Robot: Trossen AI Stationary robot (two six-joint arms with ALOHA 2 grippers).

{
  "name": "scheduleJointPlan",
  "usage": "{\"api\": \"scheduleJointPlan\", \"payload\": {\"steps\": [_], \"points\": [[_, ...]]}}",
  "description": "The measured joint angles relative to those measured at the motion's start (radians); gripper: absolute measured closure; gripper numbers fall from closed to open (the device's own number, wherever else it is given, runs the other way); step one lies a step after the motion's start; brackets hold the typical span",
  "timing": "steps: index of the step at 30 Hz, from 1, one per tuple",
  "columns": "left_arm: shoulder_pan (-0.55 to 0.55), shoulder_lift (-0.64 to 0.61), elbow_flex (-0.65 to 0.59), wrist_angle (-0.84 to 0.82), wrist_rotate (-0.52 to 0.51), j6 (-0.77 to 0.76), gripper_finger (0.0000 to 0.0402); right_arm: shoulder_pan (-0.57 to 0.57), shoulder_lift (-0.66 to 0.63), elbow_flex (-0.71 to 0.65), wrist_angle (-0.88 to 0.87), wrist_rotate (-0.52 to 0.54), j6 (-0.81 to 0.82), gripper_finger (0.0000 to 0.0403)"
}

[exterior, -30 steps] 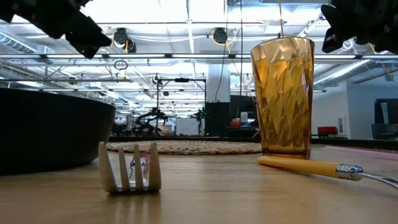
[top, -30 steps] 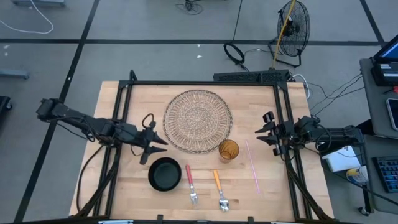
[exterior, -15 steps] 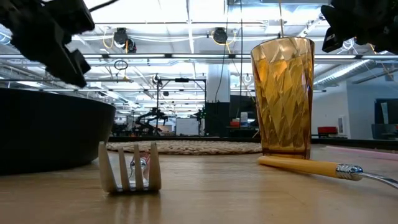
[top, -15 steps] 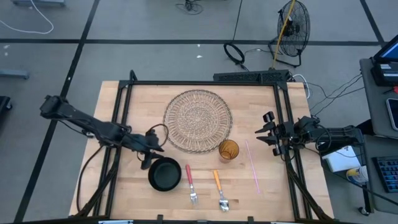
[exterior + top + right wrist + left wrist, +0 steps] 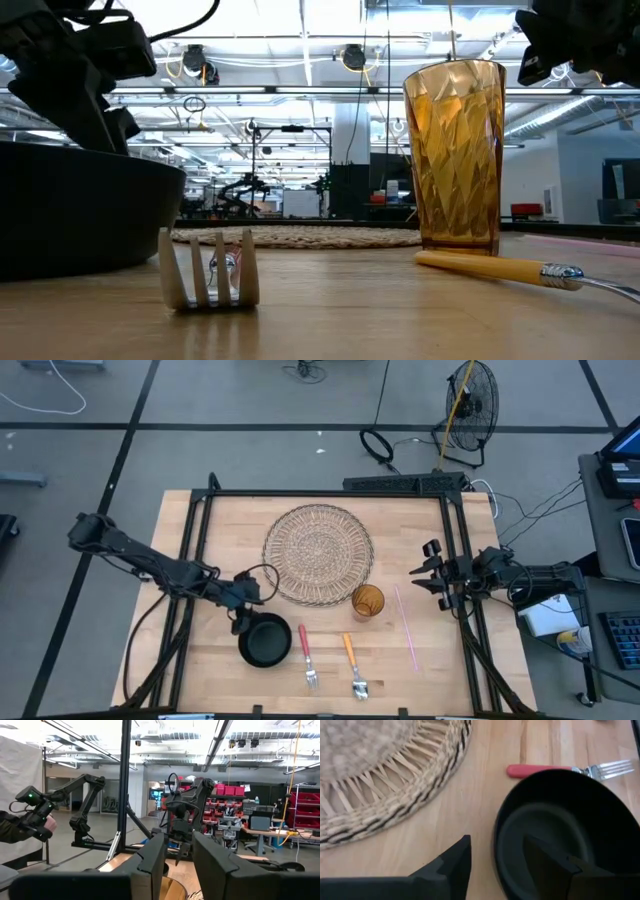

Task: Pick & Place Utensil
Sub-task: Put the black bowl on the woven mat

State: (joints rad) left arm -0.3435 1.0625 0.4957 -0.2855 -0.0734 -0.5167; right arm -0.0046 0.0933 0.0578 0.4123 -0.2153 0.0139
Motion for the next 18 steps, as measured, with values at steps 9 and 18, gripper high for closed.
{"api": "scheduleJointPlan", "payload": {"steps": [9, 18], "points": [[0.0, 0.067, 0.0, 0.003, 0.048, -0.048, 0.0166, 0.0, 0.0, 0.0, -0.006, 0.0, 0.0, 0.0314], [0.0, 0.139, 0.0, 0.005, 0.117, -0.11, 0.0165, 0.0, 0.0, 0.0, -0.007, 0.0, 0.001, 0.0314]]}}
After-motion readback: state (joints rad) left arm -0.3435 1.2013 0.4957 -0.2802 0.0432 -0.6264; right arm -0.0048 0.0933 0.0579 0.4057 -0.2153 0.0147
